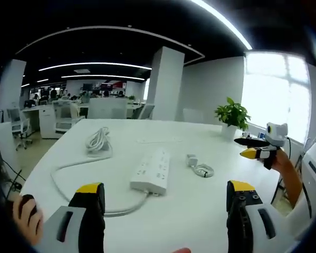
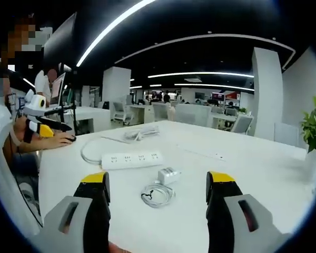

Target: Straighten the power strip on the desk, plug the charger into it

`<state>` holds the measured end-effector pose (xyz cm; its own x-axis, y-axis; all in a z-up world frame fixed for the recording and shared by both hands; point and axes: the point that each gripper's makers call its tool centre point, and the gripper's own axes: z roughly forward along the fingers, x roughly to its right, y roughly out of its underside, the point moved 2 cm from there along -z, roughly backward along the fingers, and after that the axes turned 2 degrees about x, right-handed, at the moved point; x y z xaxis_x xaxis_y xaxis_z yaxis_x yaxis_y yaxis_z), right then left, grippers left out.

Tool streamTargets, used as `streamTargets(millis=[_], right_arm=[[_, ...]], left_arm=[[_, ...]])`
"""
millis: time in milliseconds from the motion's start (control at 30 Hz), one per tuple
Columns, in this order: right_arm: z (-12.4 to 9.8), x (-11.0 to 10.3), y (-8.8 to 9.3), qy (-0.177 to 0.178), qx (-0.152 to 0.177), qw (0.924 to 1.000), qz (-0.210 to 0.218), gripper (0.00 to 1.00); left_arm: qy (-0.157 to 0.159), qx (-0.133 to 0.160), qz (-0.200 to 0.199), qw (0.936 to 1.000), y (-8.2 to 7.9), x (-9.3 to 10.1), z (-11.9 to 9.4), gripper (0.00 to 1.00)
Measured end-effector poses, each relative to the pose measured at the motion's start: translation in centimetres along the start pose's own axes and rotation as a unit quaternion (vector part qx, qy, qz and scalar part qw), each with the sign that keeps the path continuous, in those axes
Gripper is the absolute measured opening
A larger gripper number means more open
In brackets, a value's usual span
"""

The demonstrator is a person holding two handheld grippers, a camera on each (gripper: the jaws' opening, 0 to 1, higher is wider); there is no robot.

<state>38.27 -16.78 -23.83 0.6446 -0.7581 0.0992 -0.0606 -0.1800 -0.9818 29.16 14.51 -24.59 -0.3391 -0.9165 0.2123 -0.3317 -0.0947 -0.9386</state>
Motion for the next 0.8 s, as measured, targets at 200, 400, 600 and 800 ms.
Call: streamTargets(millis=[200, 400, 600, 800], right_arm=[[0.7, 0.3, 0.8, 0.005, -0.016, 0.9998, 0.009, 0.73], [1.0, -0.3, 0.8, -0.004, -0.016, 0.9999, 0.003, 0.74], [1.0, 0.3, 0.9, 0.01, -0.019, 0.9997, 0.008, 0.75], [1.5, -0.1, 0.8, 0.003, -0.02, 0.9998, 0.0, 0.75]], left_arm=[[0.006, -0.003, 0.002, 1.0, 0.1, -0.3, 0.7, 0.96], [0.001, 0.002, 0.006, 1.0, -0.3, -0.8, 0.5, 0.96], [-0.001, 0.0, -0.005, 1.0, 0.2, -0.9, 0.6, 0.96], [-0.01, -0.005, 0.004, 0.9999, 0.2, -1.4, 0.5, 0.96]])
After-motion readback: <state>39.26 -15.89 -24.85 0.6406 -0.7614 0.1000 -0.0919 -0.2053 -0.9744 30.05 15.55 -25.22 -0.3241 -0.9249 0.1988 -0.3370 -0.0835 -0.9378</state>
